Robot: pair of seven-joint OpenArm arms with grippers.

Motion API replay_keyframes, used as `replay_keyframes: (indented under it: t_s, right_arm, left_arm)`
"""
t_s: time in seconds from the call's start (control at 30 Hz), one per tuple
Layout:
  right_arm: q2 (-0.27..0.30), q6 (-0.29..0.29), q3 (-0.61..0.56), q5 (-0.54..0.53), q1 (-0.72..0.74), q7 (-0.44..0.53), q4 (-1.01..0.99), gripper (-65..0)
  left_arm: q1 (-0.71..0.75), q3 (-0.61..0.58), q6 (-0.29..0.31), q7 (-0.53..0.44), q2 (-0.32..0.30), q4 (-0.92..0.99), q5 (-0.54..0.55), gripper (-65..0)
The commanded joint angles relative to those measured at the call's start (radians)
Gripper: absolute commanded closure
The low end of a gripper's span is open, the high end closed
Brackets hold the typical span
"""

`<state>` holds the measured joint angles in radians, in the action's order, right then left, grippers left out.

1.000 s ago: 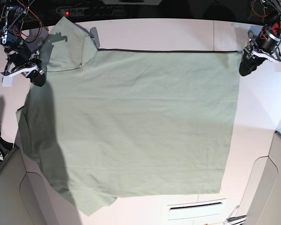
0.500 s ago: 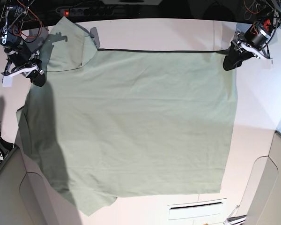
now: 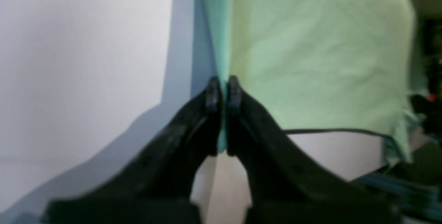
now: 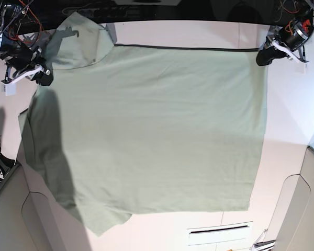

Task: Fold the T-shirt properly
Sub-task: 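Grasp the shoulder corners with both grippers and lift the shirt, then drag the shirt toward the robot and release both grippers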

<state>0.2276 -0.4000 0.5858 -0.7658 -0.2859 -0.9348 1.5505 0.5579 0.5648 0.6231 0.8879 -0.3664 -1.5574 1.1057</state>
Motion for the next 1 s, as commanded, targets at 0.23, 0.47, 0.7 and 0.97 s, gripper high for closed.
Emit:
replay_keyframes:
  t_s: [0.23,0.47,0.7,0.97]
  right_arm:
    - [0.086,-0.001,0.056,-0.031,-0.103,-0.106,0.155,0.0]
    - [0.085,-0.001,0.076,-0.072,-0.117,-0.037,0.283,0.0]
    - [0.086,-0.001,0.005,0.053,0.023,0.035,0.238,0.0]
    - [0.086,0.003,-0.135,0.163,0.164,0.114,0.062,0.0]
  left_arm:
    - [0.157,0.111,0.047,0.063,-0.016,-0.142,0.113,0.0]
    - [0.126,0.174,0.075,0.036,-0.019,-0.254,0.161,0.0]
    - [-0.051,0.143,0.075,0.014,-0.019,-0.257,0.061,0.0]
    - [-0.172,-0.062,0.021,-0.114,-0.064,-0.177,-0.216,0.0]
